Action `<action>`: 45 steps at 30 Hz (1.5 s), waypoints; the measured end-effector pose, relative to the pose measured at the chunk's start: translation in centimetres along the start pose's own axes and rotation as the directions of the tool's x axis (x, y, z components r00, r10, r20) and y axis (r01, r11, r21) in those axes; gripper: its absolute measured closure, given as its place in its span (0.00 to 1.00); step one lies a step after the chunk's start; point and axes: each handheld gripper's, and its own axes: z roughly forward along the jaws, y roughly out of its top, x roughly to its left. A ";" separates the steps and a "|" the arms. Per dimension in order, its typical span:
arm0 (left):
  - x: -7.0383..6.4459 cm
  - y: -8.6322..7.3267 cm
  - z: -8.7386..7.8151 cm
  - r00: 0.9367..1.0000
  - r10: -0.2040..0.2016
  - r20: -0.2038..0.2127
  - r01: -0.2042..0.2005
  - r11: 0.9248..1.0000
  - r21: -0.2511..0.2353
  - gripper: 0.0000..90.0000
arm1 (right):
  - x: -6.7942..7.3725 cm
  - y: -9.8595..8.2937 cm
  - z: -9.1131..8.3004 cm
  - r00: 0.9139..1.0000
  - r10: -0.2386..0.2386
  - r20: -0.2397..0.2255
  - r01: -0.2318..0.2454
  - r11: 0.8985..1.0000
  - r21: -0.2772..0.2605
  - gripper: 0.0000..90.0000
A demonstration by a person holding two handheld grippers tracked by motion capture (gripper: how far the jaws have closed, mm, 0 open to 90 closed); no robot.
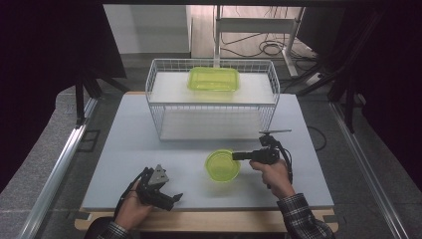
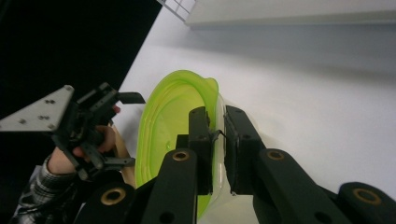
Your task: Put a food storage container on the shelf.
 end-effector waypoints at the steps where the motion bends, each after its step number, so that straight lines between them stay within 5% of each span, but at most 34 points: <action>1: 0.0 0.0 0.0 1.000 0.000 0.000 0.000 1.000 0.000 0.00 | 0.0 0.1 -0.1 1.000 -0.001 -0.002 0.001 1.000 -0.004 0.91; 21: 0.0 0.0 0.0 1.000 0.003 -0.001 -0.003 1.000 0.003 0.00 | 0.5 0.7 -0.8 1.000 -0.006 -0.019 0.005 1.000 -0.026 0.92; 26: 0.0 0.0 0.0 1.000 0.004 0.000 -0.004 1.000 0.005 0.00 | -0.7 0.4 0.1 0.999 0.005 0.032 -0.006 1.000 0.007 0.92; 29: 0.0 0.0 0.1 1.000 0.005 -0.001 -0.005 1.000 0.007 0.00 | -1.6 0.4 0.2 0.999 0.028 0.020 -0.028 1.000 0.004 0.90; 36: -0.1 0.0 0.1 1.000 0.007 -0.002 -0.007 1.000 0.009 0.00 | -2.3 0.3 0.5 0.992 0.001 0.125 -0.003 1.000 0.014 0.79; 41: -0.1 0.0 0.1 1.000 0.008 -0.001 -0.008 1.000 0.011 0.00 | -2.2 0.2 0.8 0.990 0.009 0.142 -0.011 1.000 0.013 0.70; 45: -0.1 0.0 0.1 1.000 0.009 0.000 -0.009 1.000 0.012 0.00 | -2.1 0.1 0.9 0.993 0.038 0.115 -0.040 0.999 0.013 0.79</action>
